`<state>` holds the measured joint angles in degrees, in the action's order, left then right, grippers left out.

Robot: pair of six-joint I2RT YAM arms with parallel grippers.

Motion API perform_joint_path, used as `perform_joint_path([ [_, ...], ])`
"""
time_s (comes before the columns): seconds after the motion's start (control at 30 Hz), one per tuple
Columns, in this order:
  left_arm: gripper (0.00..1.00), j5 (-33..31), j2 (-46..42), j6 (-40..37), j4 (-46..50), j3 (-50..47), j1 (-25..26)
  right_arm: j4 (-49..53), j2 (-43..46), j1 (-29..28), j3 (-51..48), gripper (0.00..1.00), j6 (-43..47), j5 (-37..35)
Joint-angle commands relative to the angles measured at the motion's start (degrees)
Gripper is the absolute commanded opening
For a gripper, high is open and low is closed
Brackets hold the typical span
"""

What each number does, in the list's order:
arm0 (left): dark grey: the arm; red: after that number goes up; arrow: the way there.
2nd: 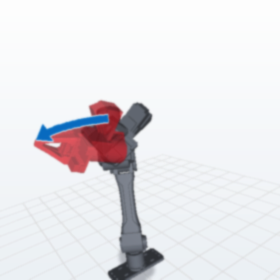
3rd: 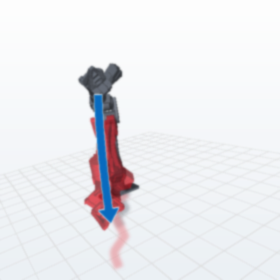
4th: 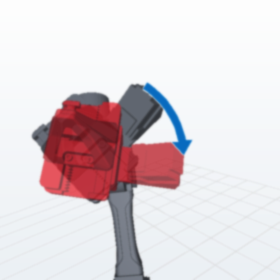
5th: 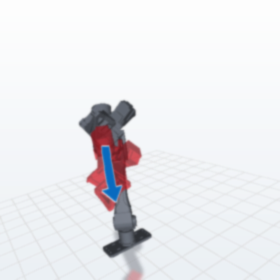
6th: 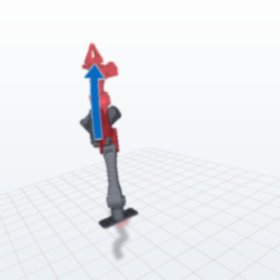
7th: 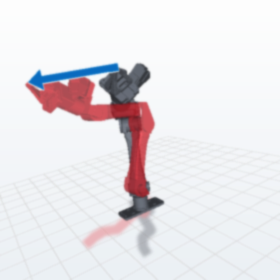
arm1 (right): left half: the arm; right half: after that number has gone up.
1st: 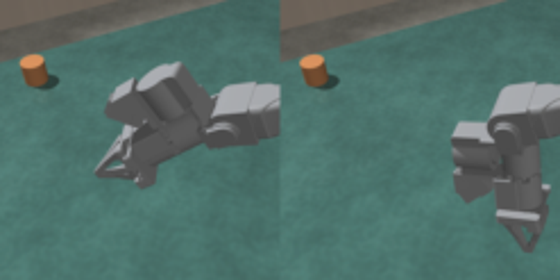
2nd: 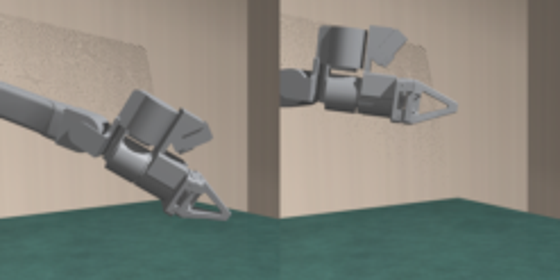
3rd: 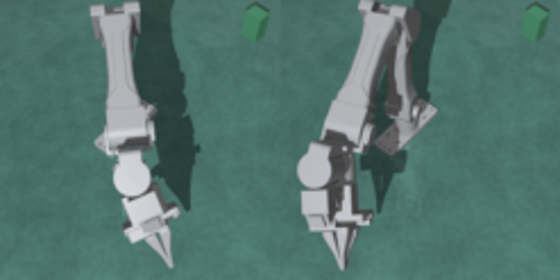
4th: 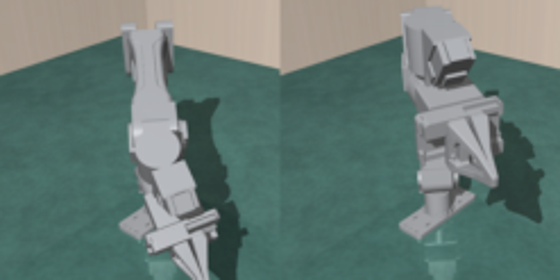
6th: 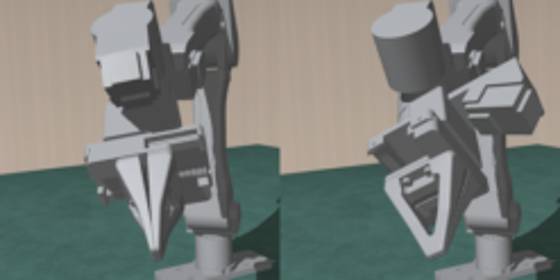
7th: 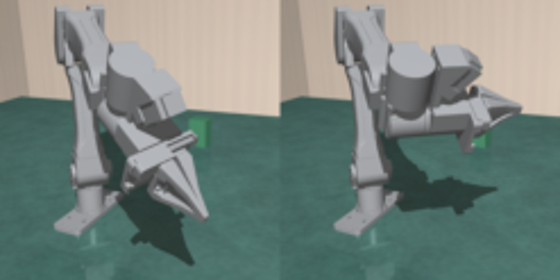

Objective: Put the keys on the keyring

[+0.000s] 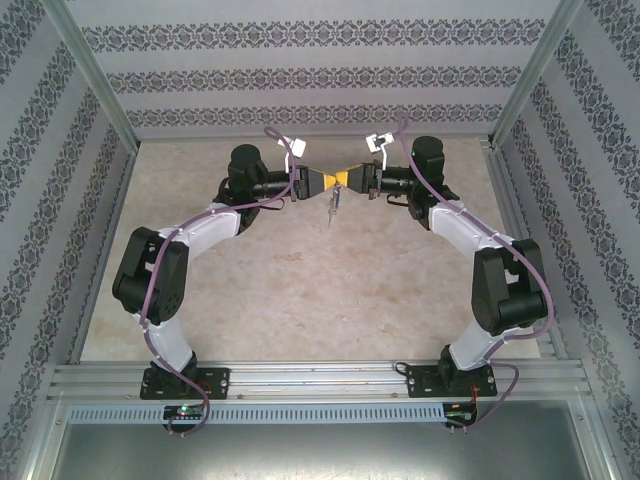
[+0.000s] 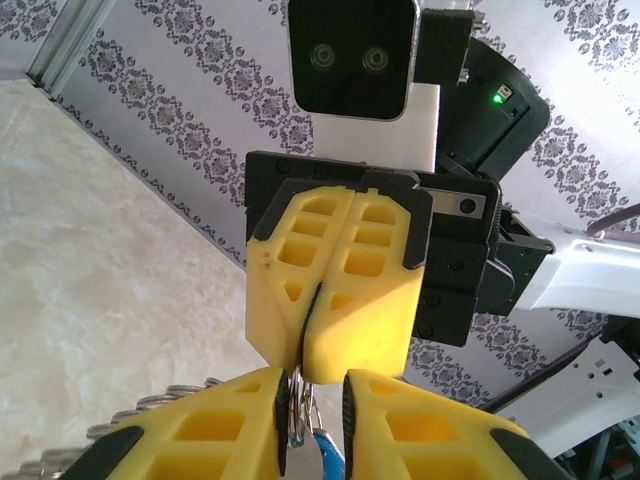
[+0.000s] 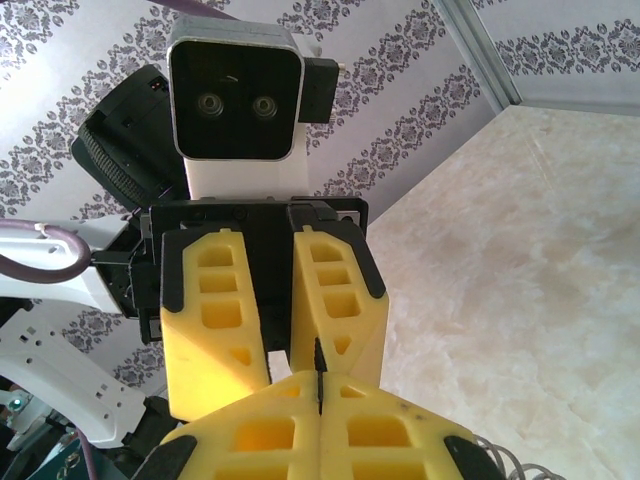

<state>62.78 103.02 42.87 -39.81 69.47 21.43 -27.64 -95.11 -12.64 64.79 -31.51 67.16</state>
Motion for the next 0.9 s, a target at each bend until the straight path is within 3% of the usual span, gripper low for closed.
perform_joint_path([
  [0.0, 0.19, 1.6, 0.6, 0.1, -1.8, 1.9, 0.9, -1.8, -0.6, -0.8, 2.1, 0.0, 0.8, 0.8],
  [0.27, 0.01, 1.2, 0.8, -0.1, -2.3, 1.9, 1.2, -1.8, -0.5, -1.1, 2.1, 0.0, 0.8, 0.9],
  [0.37, 0.0, 0.1, 0.4, 0.0, -3.2, 1.3, 1.2, -1.8, 0.2, -0.9, 1.5, 0.0, 0.6, 0.1],
  [0.43, 0.0, -0.9, 0.0, 0.0, -3.8, 0.8, 1.2, -3.5, 1.7, 0.0, -0.3, 0.23, -0.5, -2.0],
  [0.5, 0.0, -2.3, -0.7, -0.3, -4.1, 0.1, 1.2, -6.8, 4.0, 1.5, -3.2, 0.35, -2.7, -4.6],
  [0.87, 0.0, -6.3, -3.3, -0.8, -5.5, -2.1, 1.2, -9.3, 16.2, 1.1, -21.5, 0.46, -0.5, -25.4],
])
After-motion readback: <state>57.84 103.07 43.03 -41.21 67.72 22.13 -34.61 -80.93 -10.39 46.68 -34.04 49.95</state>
